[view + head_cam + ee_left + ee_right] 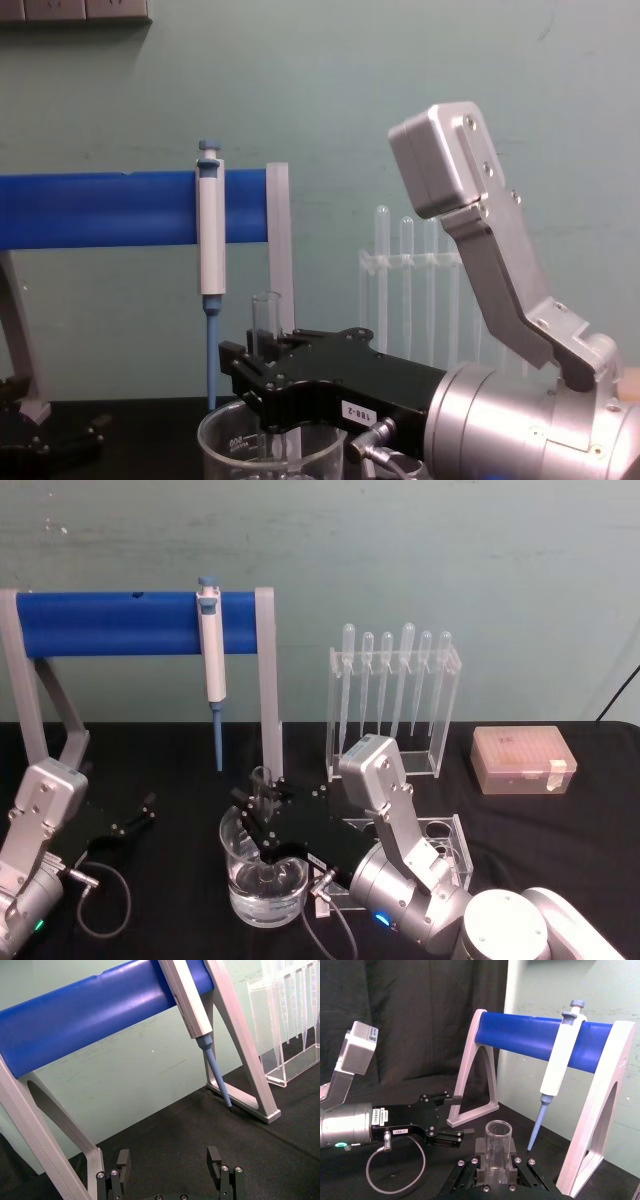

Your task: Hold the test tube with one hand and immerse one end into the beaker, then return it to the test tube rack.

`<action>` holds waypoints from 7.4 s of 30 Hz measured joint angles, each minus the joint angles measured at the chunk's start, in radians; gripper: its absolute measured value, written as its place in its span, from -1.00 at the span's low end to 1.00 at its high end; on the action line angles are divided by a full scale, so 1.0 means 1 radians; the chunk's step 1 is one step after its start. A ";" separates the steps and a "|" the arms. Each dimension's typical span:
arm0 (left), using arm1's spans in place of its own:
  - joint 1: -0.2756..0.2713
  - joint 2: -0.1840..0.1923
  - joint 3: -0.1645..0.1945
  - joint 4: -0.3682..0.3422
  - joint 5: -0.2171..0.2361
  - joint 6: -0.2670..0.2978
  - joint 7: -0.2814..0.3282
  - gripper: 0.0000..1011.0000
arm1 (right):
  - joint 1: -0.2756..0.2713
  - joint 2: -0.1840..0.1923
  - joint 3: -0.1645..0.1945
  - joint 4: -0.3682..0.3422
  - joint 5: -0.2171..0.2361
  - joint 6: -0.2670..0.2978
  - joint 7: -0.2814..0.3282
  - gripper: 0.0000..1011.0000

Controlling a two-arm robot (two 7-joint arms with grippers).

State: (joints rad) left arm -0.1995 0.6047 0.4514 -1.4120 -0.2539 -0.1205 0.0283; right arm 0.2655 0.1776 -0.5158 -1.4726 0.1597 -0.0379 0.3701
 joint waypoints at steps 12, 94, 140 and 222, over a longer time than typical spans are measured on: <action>0.000 0.000 0.000 0.000 0.000 0.000 0.000 0.98 | 0.000 0.000 0.000 0.000 0.000 0.000 0.000 -0.56; 0.000 0.000 0.000 0.000 0.000 0.000 0.000 0.98 | 0.041 0.026 0.005 -0.161 0.009 0.129 0.006 -0.56; 0.000 0.000 0.000 0.000 0.000 0.000 0.000 0.98 | 0.024 0.164 0.106 -0.343 0.189 0.225 -0.001 -0.56; 0.000 0.000 0.000 0.000 0.000 0.000 0.000 0.98 | -0.132 0.221 0.185 -0.296 0.138 0.132 -0.033 -0.56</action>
State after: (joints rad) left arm -0.1995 0.6047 0.4514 -1.4120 -0.2539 -0.1206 0.0283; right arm 0.1333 0.3989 -0.3310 -1.7687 0.2976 0.0941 0.3373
